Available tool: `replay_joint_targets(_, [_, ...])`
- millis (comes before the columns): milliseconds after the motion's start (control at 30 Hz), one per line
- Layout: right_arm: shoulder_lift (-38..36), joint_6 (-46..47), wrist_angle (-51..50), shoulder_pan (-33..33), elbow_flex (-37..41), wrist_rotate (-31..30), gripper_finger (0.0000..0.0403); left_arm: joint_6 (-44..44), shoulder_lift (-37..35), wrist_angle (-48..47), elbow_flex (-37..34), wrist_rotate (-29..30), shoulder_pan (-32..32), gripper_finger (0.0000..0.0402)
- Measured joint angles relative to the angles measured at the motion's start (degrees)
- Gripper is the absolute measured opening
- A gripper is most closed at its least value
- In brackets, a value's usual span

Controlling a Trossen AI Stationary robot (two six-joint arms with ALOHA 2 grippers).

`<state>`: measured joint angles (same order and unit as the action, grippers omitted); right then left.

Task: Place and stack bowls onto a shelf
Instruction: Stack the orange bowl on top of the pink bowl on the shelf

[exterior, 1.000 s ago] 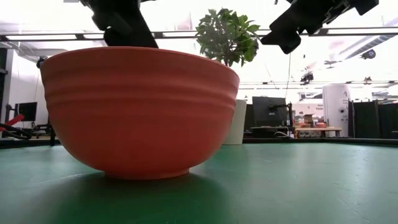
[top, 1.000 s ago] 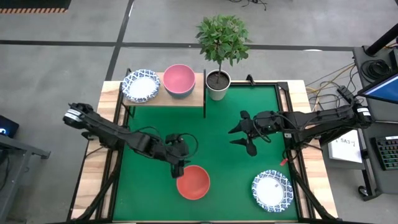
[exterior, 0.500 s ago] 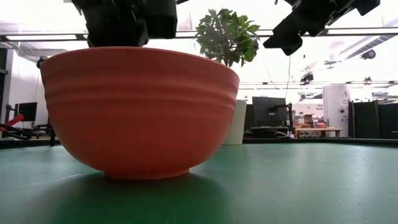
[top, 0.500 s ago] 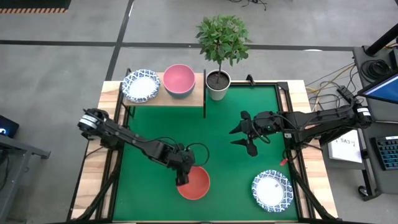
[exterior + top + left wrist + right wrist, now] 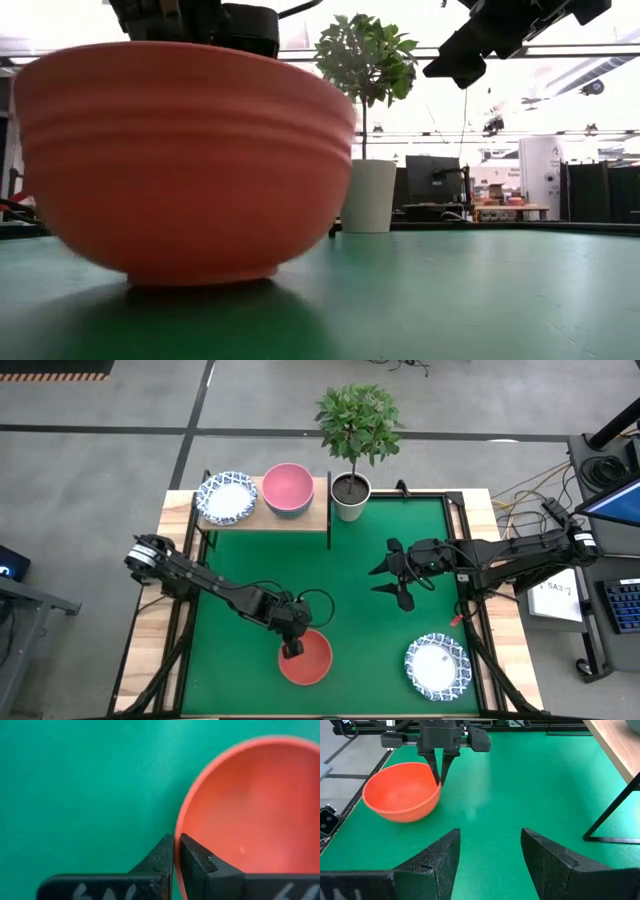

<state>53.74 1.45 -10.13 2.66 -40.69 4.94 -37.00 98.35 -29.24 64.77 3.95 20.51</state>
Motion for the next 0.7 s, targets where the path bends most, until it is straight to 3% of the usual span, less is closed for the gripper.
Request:
replay_joint_targets(200, [0.0,0.0,0.0,0.0,0.0,0.0,0.0198,0.9,-3.5,-0.1,0.0,0.0,-0.3,0.0002])
replay_joint_targets(400, [0.0,0.0,0.0,0.0,0.0,0.0,0.0198,1.6,-13.9,-0.8,0.1,1.1,-3.6,0.0001])
replay_joint_targets(567, [0.0,0.4,0.1,0.0,0.0,0.0,0.0198,1.0,-25.3,-5.2,0.1,8.2,-10.3,0.0001])
replay_joint_targets(700, [0.0,0.4,0.2,0.0,0.0,0.0,0.0198,2.2,-33.4,-5.2,0.1,9.1,-19.0,0.0001])
